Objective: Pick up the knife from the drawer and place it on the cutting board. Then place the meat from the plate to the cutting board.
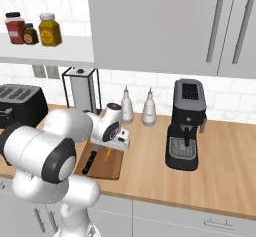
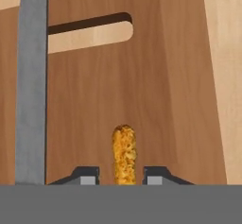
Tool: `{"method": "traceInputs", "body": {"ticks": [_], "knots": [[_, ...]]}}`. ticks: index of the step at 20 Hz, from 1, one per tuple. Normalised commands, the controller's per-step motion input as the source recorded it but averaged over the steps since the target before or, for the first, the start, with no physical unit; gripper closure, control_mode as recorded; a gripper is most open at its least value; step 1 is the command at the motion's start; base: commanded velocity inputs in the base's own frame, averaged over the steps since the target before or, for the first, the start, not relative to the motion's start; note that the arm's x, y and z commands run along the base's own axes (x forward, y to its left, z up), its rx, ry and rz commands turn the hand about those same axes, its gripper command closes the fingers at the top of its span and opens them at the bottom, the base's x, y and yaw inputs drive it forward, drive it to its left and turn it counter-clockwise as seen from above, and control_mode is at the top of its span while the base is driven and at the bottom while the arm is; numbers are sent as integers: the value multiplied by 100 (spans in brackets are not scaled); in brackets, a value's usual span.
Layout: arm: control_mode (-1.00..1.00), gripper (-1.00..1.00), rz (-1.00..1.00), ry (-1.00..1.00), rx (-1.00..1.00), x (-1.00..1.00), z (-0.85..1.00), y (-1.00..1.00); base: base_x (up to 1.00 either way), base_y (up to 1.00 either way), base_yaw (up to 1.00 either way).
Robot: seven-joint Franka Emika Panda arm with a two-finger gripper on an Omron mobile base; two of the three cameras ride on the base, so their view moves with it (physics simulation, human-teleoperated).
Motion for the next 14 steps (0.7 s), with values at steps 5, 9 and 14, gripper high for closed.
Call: {"method": "traceInputs", "body": {"ticks": [5,9,14], "knots": [[-100,-100,0,1,0,0,12,0,0,0,0],[-100,-100,0,0,1,-19,58,0,0,0,0],[-100,-100,2,0,3,-74,80,0,0,0,0]]}}
